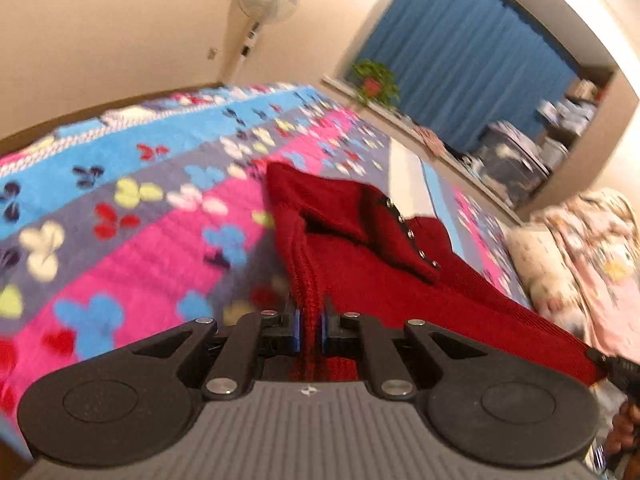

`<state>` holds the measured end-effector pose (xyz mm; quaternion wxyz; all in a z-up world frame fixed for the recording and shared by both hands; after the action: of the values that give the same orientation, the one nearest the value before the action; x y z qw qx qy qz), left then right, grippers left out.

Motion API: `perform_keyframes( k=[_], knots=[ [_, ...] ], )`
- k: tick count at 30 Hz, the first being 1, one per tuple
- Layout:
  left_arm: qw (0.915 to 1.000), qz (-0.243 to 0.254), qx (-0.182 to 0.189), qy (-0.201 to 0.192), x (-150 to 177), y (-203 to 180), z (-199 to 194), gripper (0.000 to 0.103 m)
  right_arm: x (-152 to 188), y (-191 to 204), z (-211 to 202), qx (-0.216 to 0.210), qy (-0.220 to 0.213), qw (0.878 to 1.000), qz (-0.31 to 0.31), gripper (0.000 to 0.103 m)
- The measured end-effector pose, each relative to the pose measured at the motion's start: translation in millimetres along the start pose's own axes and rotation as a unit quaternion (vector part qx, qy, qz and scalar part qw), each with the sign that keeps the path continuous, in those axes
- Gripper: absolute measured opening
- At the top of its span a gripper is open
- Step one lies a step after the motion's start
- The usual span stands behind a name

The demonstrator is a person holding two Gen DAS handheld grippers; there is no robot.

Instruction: Fold small clothes

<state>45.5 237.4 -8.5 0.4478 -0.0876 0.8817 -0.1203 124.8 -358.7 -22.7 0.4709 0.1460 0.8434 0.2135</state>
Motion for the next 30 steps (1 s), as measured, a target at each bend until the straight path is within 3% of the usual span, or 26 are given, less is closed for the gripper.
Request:
perform_keyframes(
  k=[4, 8, 9, 11, 13, 16, 18, 20, 21, 23, 25, 26, 28, 30],
  knots=[
    [0.9983, 0.032, 0.010, 0.049, 51, -1, -17, 0.010, 27, -38, -39, 0.053, 0.040, 0.997, 0.028, 0.006],
    [0.9890, 0.036, -0.050, 0.134, 84, 19, 9, 0.014, 81, -58, -21, 0.088, 0.168, 0.982, -0.015, 0.006],
    [0.9881, 0.036, -0.070, 0.132, 83, 22, 11, 0.015, 89, -61, -15, 0.111, 0.182, 0.976, -0.036, 0.006],
    [0.9883, 0.047, -0.097, 0.108, 72, 23, 8, 0.025, 86, -61, -12, 0.140, 0.156, 0.976, -0.060, 0.010],
    [0.9893, 0.065, -0.104, 0.079, 62, 15, 5, 0.043, 76, -57, -13, 0.127, 0.123, 0.982, -0.059, 0.019],
    [0.9893, 0.097, -0.079, 0.075, 60, -7, 12, 0.047, 78, -46, -9, 0.069, 0.124, 0.989, -0.046, 0.035],
    [0.9870, 0.108, -0.065, 0.100, 68, -15, 24, 0.047, 85, -38, 0, 0.050, 0.143, 0.987, -0.058, 0.036],
    [0.9800, 0.119, -0.069, 0.144, 82, -17, 38, 0.055, 100, -30, 12, 0.054, 0.168, 0.981, -0.084, 0.038],
    [0.9747, 0.123, -0.077, 0.170, 90, -15, 45, 0.061, 110, -24, 17, 0.060, 0.186, 0.976, -0.094, 0.042],
    [0.9660, 0.121, -0.086, 0.211, 106, -10, 55, 0.061, 134, -30, 31, 0.089, 0.247, 0.958, -0.114, 0.046],
    [0.9686, 0.118, -0.096, 0.197, 104, -9, 54, 0.061, 151, -37, 40, 0.129, 0.287, 0.939, -0.136, 0.046],
    [0.9719, 0.119, -0.103, 0.175, 98, -11, 50, 0.062, 150, -34, 40, 0.129, 0.281, 0.940, -0.144, 0.046],
    [0.9760, 0.131, -0.129, 0.116, 83, -17, 38, 0.071, 139, -25, 35, 0.105, 0.257, 0.951, -0.137, 0.046],
    [0.9739, 0.156, -0.158, 0.047, 71, -27, 25, 0.085, 129, -17, 30, 0.080, 0.228, 0.962, -0.123, 0.046]
  ],
)
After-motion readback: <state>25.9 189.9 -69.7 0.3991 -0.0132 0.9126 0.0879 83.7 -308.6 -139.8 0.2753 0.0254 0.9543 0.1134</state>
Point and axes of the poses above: each gripper's, at about its wrist camera, not at the fingertips, and z roughly the way its jaws point, y to its left, x to its underside, the point moved 6 cm from there along z, roughly the way its jaws point, and after that the axes turned 11 degrees about z, right-handed, at the moved point
